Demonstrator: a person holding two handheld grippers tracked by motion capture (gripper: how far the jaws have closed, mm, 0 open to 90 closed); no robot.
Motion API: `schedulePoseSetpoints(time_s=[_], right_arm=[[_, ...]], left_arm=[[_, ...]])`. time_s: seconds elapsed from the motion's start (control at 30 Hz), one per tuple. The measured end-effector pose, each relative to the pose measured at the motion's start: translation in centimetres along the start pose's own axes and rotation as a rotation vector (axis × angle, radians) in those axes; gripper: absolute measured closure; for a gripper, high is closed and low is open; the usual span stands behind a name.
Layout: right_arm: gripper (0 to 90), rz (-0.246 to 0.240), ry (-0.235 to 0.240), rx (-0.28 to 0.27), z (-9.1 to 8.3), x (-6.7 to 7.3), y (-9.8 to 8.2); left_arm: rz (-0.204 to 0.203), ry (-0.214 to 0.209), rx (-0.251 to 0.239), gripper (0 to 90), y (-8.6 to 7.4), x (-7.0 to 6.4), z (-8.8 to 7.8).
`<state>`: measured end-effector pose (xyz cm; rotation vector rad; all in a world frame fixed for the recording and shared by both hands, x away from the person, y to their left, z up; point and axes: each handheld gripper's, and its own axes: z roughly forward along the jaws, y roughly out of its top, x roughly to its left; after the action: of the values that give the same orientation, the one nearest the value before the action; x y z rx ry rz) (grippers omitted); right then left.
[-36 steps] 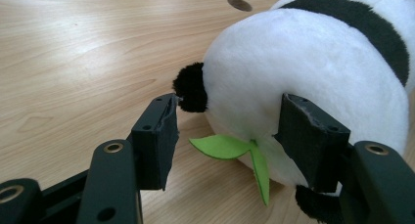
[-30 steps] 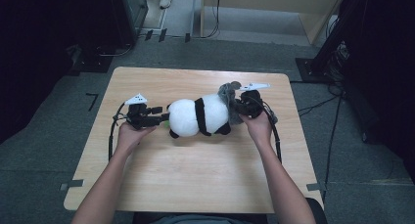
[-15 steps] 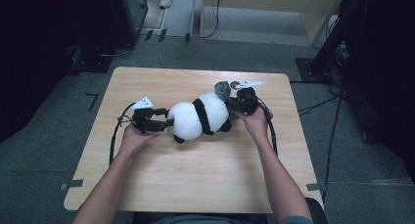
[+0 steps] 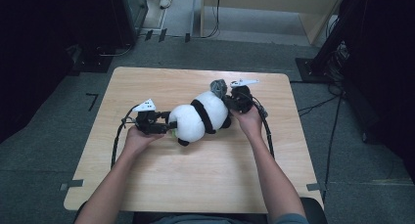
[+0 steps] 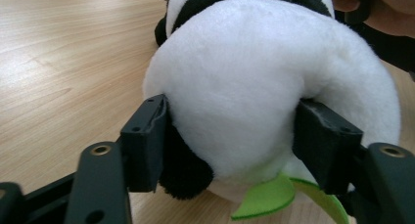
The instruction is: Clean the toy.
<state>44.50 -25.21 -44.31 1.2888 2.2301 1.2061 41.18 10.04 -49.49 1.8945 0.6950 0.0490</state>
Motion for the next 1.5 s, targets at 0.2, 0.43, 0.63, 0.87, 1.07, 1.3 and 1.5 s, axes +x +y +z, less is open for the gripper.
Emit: schedulePoseSetpoints(time_s=[0.2, 0.43, 0.63, 0.87, 1.07, 1.3, 1.5], right_arm=[[82.7, -0.003, -0.014, -0.007, 0.1, 0.1, 0.1], [81.7, -0.015, -0.051, -0.014, -0.3, 0.0, 0.4], [80.4, -0.040, -0.090, -0.013, -2.2, -1.0, 0.6], [80.3, -0.008, -0.100, -0.064, -5.7, -1.9, 0.9], [80.4, -0.029, -0.076, -0.085, -7.9, -0.4, 1.6], [80.3, -0.079, 0.036, -0.085, -8.6, 4.2, 2.4], [80.0, -0.108, 0.109, -0.046, -7.5, 8.1, 2.8]], left_arm=[[0.012, -0.009, 0.022, 51.0, 0.1, -0.5, -0.1], [0.041, 0.010, 0.044, 69.9, 0.5, -1.5, -0.6], [0.074, 0.023, -0.006, 75.4, 1.3, -2.9, -1.4], [0.073, 0.040, -0.097, 77.3, 2.2, -3.9, -2.2], [0.050, 0.075, -0.180, 77.5, 3.1, -4.7, -2.9], [0.006, 0.176, -0.208, 77.3, 3.4, -5.5, -2.9], [-0.028, 0.201, -0.199, 77.3, 3.2, -5.6, -2.4]])
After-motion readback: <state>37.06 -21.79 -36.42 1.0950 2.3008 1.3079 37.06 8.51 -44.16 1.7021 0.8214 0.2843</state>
